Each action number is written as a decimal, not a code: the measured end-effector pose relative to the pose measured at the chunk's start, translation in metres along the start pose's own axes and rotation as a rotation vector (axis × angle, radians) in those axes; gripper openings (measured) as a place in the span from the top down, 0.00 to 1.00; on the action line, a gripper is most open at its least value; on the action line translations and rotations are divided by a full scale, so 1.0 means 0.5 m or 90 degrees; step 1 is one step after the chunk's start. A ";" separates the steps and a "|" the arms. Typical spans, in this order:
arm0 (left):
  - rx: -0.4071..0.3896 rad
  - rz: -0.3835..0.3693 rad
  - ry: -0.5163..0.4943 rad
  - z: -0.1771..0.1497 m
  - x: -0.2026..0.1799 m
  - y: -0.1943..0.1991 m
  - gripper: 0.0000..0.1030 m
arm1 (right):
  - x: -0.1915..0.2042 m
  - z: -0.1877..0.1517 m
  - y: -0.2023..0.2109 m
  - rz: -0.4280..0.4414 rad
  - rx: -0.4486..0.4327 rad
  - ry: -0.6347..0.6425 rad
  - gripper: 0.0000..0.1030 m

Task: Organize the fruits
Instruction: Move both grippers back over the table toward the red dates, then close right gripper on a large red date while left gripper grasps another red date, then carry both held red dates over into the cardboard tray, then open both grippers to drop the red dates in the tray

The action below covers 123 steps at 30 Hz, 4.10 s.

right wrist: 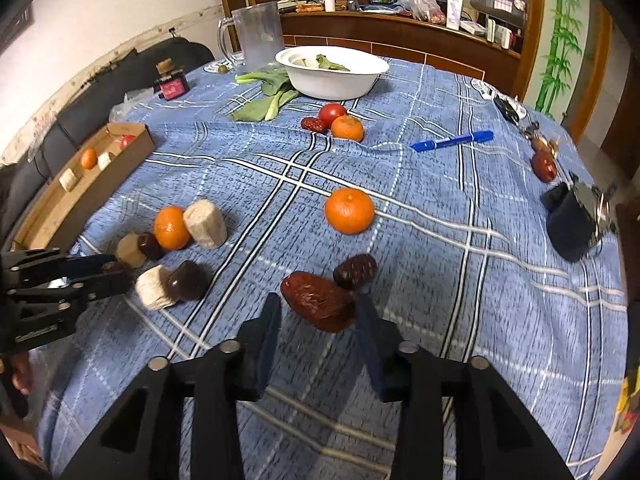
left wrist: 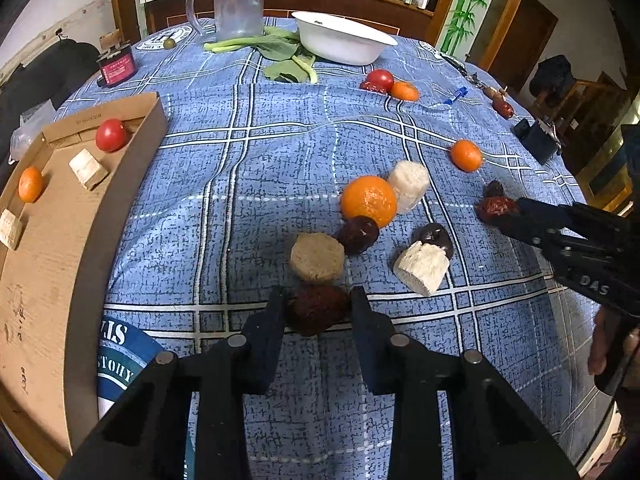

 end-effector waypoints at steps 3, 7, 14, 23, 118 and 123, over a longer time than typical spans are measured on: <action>-0.002 0.004 -0.005 -0.001 -0.004 -0.001 0.70 | 0.005 -0.001 -0.029 -0.002 0.035 0.014 0.56; -0.005 -0.001 0.005 -0.002 0.000 0.000 0.70 | 0.003 0.005 -0.028 -0.011 0.024 0.010 0.56; -0.003 -0.005 0.008 0.001 0.002 -0.001 0.70 | 0.004 0.012 -0.042 0.002 0.022 -0.014 0.56; -0.013 -0.035 0.015 -0.011 0.014 0.010 0.70 | 0.002 -0.012 0.011 -0.003 0.014 -0.021 0.70; -0.032 0.166 0.141 -0.017 0.571 0.128 0.68 | 0.629 0.214 -0.265 0.148 0.037 0.163 0.69; -0.036 0.177 0.131 -0.020 0.559 0.140 0.55 | 0.621 0.209 -0.252 0.142 0.036 0.159 0.69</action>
Point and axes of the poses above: each gripper's, at about its wrist camera, not at the fingertips, and y roughly against the way its jaws point, x to its left, z to its top, the point moved 1 cm from there along -y, roughly the way its jaws point, and after that the axes turned 8 degrees about -x, right-handed, at the moved point
